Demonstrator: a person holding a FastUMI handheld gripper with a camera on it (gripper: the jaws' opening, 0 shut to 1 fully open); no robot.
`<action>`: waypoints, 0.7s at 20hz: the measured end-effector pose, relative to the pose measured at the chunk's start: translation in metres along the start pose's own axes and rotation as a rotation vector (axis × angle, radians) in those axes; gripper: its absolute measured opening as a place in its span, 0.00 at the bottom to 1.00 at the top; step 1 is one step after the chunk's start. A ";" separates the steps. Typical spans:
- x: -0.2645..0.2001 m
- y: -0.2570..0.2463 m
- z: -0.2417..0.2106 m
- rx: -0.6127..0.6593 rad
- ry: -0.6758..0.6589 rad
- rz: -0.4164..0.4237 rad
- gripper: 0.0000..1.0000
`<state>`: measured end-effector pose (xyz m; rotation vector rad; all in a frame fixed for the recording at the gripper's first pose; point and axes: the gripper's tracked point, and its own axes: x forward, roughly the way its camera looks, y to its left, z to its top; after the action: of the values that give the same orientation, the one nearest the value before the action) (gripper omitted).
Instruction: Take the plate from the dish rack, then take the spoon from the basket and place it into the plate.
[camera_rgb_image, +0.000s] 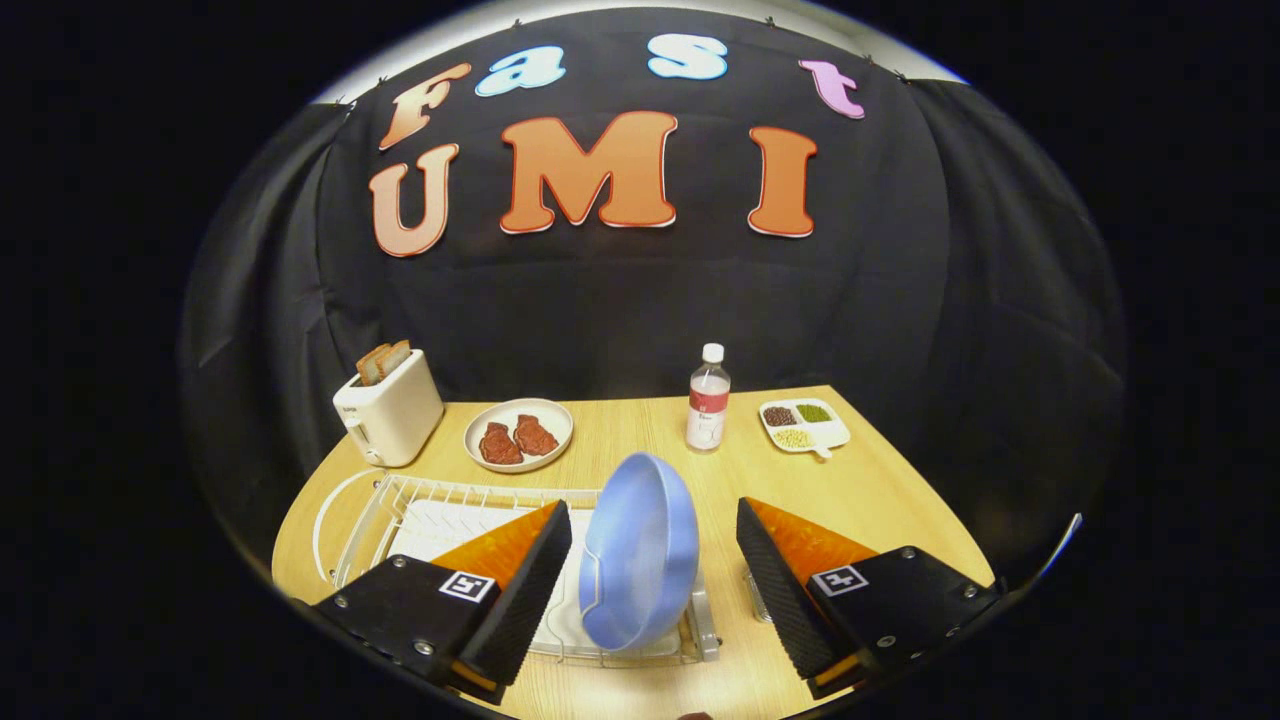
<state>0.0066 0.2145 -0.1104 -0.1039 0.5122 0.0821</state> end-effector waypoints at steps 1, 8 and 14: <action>0.007 0.001 -0.005 0.007 0.024 -0.001 0.99; 0.043 0.003 -0.039 0.076 0.179 -0.033 0.86; 0.050 -0.008 -0.049 0.020 0.234 -0.117 0.30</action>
<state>0.0272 0.2035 -0.1774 -0.1248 0.7389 -0.0507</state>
